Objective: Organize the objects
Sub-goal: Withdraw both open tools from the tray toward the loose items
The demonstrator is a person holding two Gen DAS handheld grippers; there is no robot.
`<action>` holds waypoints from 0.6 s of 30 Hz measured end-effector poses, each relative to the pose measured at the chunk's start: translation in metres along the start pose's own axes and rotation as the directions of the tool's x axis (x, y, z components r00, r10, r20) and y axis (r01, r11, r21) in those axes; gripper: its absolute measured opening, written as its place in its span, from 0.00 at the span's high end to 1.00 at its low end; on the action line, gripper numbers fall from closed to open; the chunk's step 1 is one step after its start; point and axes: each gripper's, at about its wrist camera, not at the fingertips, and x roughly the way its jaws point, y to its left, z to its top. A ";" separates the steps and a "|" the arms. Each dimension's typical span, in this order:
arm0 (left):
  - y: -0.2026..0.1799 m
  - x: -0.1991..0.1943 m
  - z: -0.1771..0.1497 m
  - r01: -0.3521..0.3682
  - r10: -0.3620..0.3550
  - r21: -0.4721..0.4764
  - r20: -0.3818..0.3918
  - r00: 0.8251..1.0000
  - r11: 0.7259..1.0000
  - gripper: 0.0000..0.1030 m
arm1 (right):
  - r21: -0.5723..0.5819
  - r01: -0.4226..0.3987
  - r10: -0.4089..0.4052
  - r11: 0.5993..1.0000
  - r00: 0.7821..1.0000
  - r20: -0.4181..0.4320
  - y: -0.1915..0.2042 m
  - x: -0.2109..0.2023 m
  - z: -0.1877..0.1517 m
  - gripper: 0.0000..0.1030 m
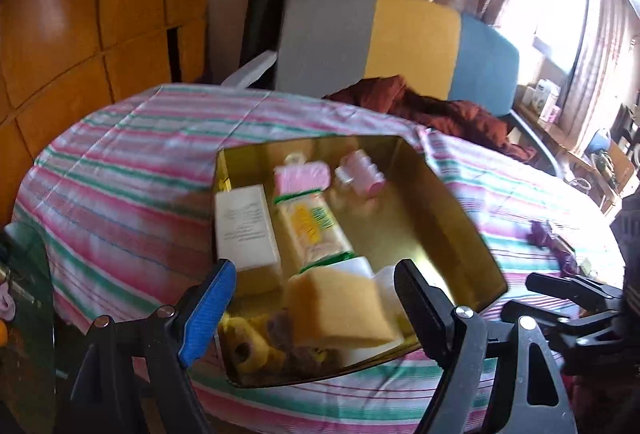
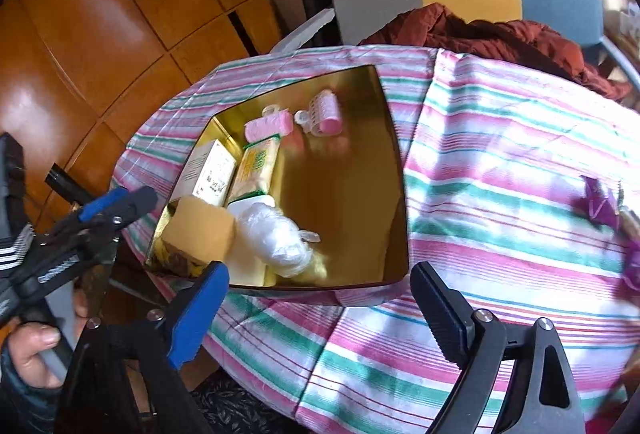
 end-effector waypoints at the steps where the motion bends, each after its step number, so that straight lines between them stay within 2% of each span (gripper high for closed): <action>1: -0.004 -0.002 0.000 0.006 -0.006 0.009 0.005 1.000 1.000 0.20 | -0.005 0.014 -0.014 1.000 1.000 0.009 -0.001 -0.003 0.000 0.07; 9: -0.048 -0.002 -0.007 0.069 -0.067 0.101 -0.020 0.998 0.993 0.20 | -0.001 0.103 -0.103 0.995 0.993 0.056 -0.017 -0.022 -0.004 0.01; 18: -0.094 0.000 -0.016 0.143 -0.134 0.204 -0.058 0.989 0.968 0.20 | 0.116 0.212 -0.222 0.970 0.972 0.081 -0.071 -0.051 -0.007 0.00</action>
